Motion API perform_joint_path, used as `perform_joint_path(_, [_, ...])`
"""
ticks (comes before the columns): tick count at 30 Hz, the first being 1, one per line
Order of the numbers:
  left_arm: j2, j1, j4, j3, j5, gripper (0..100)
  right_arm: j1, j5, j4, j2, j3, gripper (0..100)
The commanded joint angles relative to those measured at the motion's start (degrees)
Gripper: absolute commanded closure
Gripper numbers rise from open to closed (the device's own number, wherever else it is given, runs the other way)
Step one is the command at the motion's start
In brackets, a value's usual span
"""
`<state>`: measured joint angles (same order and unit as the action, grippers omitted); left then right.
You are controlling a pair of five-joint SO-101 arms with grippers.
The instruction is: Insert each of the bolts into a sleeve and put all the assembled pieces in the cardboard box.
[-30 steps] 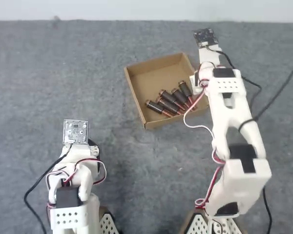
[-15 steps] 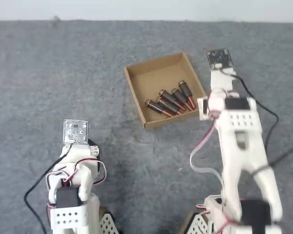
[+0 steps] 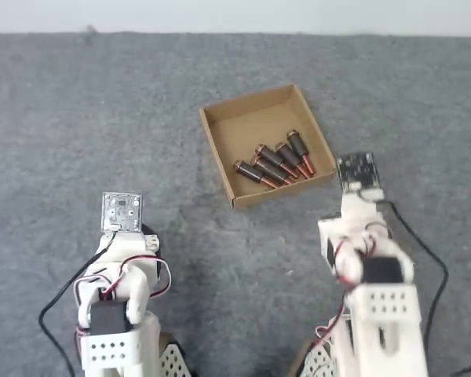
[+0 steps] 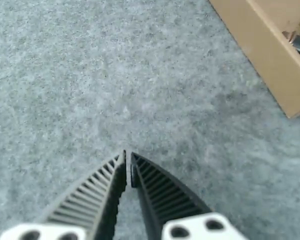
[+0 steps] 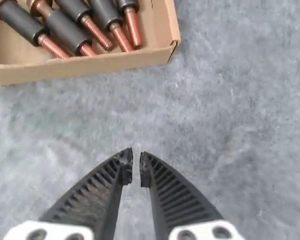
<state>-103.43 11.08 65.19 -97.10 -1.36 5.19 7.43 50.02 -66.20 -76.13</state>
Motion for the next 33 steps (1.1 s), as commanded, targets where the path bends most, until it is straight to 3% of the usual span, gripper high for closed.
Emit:
perform_joint_path(1, [-0.79,0.53,0.18,0.57,-0.35,99,-0.66,-0.35,-5.58,-11.82,-8.09,99.3])
perform_joint_path(6, [-0.79,0.53,0.18,0.57,-0.35,99,-0.22,-0.44,-3.82,-22.99,-15.03,99.3])
perform_joint_path(17, [-0.79,0.53,0.18,0.57,-0.35,99,-0.04,-0.26,17.80,-38.11,-20.13,99.3])
perform_joint_path(33, [-0.53,0.53,0.35,0.57,-0.26,99,1.54,-0.26,18.95,-37.49,-20.31,99.2])
